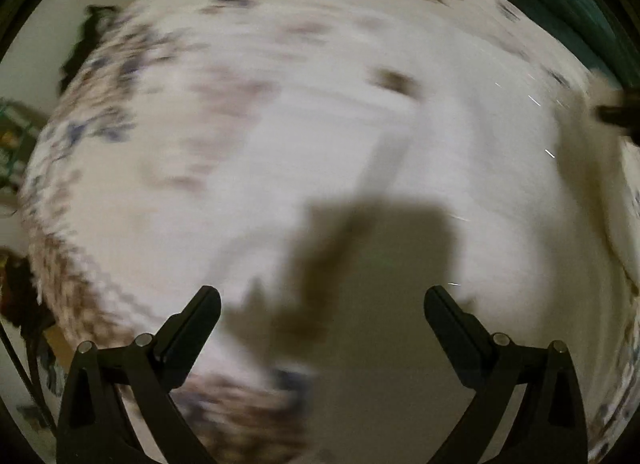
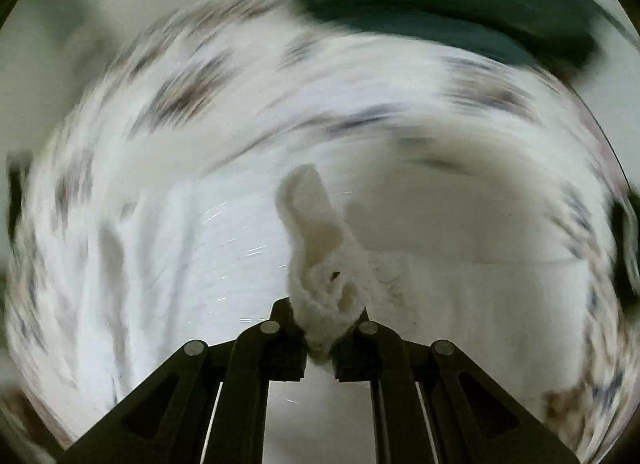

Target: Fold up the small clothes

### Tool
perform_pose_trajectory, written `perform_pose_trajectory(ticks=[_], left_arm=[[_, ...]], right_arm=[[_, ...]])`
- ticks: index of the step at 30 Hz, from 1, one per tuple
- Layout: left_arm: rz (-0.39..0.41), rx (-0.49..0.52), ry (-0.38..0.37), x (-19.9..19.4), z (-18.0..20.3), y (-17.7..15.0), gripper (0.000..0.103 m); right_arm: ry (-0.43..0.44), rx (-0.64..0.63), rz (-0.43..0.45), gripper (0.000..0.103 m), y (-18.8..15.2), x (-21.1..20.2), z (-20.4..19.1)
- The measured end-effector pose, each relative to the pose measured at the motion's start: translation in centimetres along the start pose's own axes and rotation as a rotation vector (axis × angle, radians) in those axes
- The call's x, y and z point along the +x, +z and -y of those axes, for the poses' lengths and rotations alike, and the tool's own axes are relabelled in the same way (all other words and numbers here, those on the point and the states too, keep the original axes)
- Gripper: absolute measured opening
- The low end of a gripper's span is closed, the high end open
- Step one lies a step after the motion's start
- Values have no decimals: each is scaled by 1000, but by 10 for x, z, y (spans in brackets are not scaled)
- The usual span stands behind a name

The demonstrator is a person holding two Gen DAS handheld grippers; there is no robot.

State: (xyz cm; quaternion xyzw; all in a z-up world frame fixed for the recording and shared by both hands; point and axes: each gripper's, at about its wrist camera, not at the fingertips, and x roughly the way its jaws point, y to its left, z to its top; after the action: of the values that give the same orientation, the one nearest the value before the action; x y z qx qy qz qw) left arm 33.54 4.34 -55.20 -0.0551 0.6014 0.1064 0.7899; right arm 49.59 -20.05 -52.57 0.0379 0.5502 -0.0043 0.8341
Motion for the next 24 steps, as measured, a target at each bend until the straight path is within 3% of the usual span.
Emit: perform_pose_trajectory(ticks=[4,7,9,11,13,14,15,17,20,23,24], left_arm=[[1,-94,47,3,-86,-2,103],[-11,-143,53,5,-115,-12,103],[-39,-169,38,10,-127,-24,103],[-80,-207,-25,14,-136,-39,103],[-119,-252,-120,22,-146,-51,103],[-131,-266,-154,25,-149,-56,103],[-141,-277,-187,28,-151,-60,103],[-174,-302,-277,37,-148,-70,103],[-204,-346,-371,50,-139,-73,103],[-167,-397,-397,55,-129,-62,101],[-148,-406,-394,54,-128,-58,85]], right_arm=[[-10,-240,-31,8,-10,36,-129],[-12,-303,-64,9,-22,45,-173],[-42,-324,-153,14,-31,62,-178],[27,-245,-265,20,-36,73,-160],[138,-149,-279,35,-36,60,-134],[190,-96,-268,56,-37,47,-114],[213,-67,-262,68,-40,38,-104],[218,0,-253,68,-52,20,-68],[191,113,-312,68,-80,13,-13],[163,214,-383,68,-116,18,25],[146,238,-404,68,-128,19,36]])
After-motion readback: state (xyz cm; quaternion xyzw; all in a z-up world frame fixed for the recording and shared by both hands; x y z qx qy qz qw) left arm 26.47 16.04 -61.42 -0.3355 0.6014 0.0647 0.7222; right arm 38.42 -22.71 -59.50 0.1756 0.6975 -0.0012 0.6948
